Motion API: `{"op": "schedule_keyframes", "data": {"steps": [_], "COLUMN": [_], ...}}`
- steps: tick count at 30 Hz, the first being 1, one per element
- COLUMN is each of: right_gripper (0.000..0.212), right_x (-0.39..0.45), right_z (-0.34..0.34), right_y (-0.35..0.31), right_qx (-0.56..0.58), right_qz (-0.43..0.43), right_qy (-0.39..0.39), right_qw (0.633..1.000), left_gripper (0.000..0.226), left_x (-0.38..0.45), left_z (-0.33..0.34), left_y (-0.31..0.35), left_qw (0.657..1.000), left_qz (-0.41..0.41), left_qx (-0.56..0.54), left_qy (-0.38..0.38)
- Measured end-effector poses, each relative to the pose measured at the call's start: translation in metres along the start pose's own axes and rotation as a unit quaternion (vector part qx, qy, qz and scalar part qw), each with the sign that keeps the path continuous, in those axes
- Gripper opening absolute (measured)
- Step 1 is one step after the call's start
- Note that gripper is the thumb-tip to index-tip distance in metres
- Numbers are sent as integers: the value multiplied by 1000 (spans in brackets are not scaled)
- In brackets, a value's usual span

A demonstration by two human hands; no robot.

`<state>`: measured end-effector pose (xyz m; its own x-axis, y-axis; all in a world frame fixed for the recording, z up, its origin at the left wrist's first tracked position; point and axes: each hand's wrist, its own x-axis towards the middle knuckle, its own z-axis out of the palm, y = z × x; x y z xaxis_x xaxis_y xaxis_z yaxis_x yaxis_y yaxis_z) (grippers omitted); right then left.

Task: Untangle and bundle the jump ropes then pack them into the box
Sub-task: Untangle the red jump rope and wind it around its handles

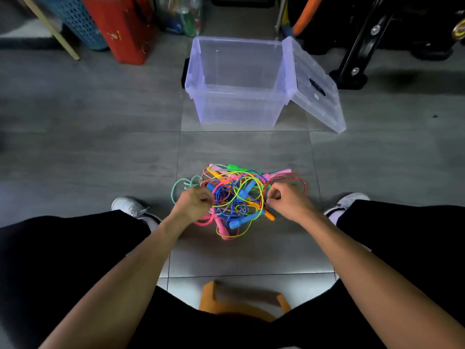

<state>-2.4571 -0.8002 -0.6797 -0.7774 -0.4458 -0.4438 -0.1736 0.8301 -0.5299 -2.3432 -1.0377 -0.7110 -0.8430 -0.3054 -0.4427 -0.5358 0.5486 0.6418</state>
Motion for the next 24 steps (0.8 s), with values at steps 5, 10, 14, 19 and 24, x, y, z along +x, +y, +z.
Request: {"op": "schedule_keyframes", "data": {"steps": [5, 10, 14, 19, 24], "right_gripper": [15, 10, 11, 4, 5], "right_x": [-23, -46, -30, 12, 44], "right_z": [12, 34, 27, 18, 20], "right_y": [12, 52, 63, 83, 110], "right_qx": [12, 31, 18, -29, 9], "right_qz": [-14, 37, 44, 40, 79], "right_qy": [8, 2, -5, -20, -4], "right_qw": [1000, 999, 999, 999, 997], "left_gripper": [18, 32, 18, 23, 22], "left_x": [-11, -12, 5, 52, 97], "left_z": [17, 43, 63, 99, 126], "left_y": [-11, -14, -3, 4, 23], "left_qw": [998, 997, 998, 992, 978], "left_qz": [-2, 4, -15, -32, 69], "left_qx": [-66, -74, -10, 63, 197], "left_qy": [25, 10, -53, -103, -9]}}
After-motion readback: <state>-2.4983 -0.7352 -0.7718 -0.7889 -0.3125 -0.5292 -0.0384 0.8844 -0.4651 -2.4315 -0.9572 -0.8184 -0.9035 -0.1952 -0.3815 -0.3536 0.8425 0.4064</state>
